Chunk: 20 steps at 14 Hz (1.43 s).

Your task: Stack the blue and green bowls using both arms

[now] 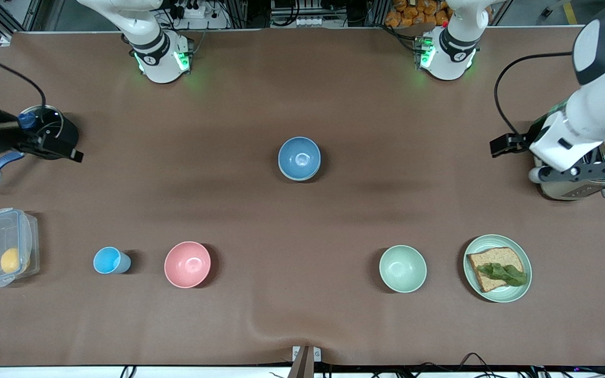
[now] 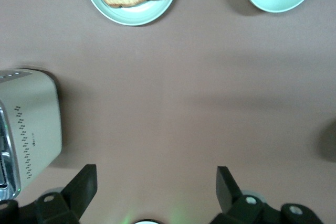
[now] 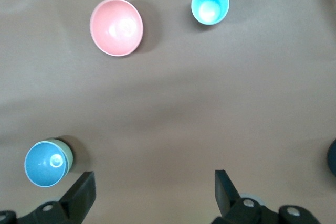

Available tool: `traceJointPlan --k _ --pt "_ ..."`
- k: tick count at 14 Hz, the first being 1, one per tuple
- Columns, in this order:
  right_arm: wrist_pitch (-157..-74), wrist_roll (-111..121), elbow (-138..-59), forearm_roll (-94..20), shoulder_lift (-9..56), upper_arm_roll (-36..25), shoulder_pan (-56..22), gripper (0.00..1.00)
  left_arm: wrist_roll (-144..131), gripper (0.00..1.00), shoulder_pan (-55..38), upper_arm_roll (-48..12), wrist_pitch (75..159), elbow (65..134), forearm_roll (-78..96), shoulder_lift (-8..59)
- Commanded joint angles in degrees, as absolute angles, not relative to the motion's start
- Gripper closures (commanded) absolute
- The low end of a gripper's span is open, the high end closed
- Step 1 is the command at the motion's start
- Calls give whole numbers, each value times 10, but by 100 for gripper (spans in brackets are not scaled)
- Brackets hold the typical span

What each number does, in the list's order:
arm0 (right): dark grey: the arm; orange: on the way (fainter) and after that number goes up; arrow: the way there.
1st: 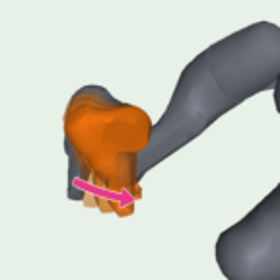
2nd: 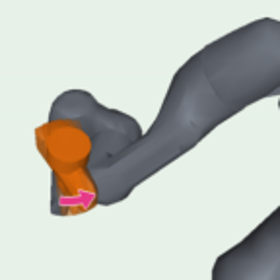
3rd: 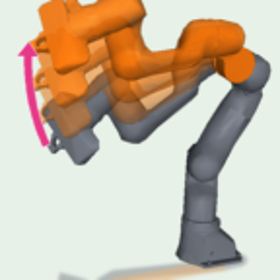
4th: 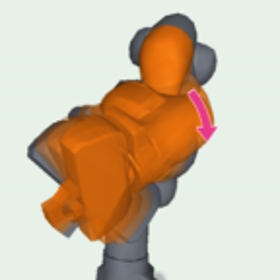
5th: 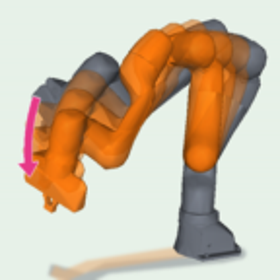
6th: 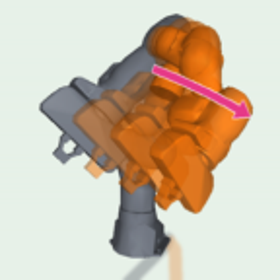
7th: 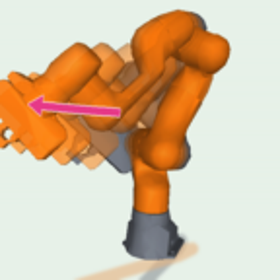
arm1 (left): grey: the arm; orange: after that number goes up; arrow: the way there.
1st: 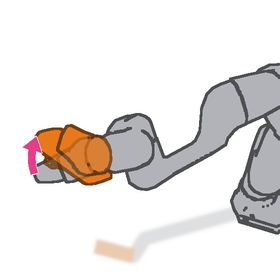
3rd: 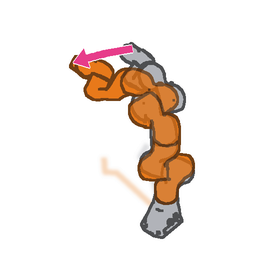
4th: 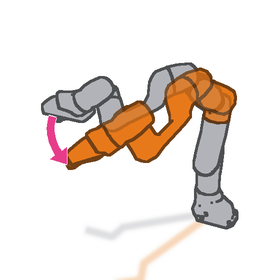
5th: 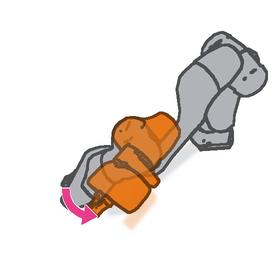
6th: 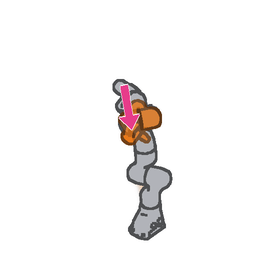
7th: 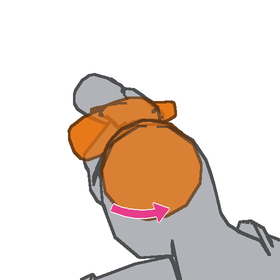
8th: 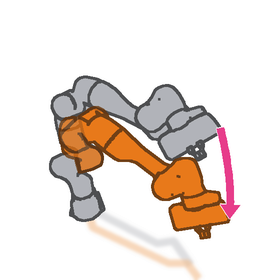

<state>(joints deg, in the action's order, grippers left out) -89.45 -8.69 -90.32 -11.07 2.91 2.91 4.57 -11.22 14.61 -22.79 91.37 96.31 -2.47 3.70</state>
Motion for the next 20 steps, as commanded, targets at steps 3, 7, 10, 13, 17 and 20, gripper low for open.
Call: traceJointPlan --k 3,7,10,13,17,20 --pt "-976 -86 -986 -93 -20 47 42 0 -99 0 40 -114 909 960 -10 -20" --pt "-976 -77 -977 -37 -22 76 37 0 -48 0 6 -80 870 927 -3 -32" --pt "-976 -82 -973 -38 -18 76 37 0 -47 0 12 -78 814 853 37 11" --pt "-977 -82 -973 -40 -18 75 40 0 -40 0 15 -78 809 850 21 10" --pt "-979 -85 -973 -40 -13 76 39 0 -41 0 -65 -39 809 850 -24 4" --pt "-979 -87 -973 -40 -12 76 34 0 -38 0 -82 -6 809 856 -25 -4"
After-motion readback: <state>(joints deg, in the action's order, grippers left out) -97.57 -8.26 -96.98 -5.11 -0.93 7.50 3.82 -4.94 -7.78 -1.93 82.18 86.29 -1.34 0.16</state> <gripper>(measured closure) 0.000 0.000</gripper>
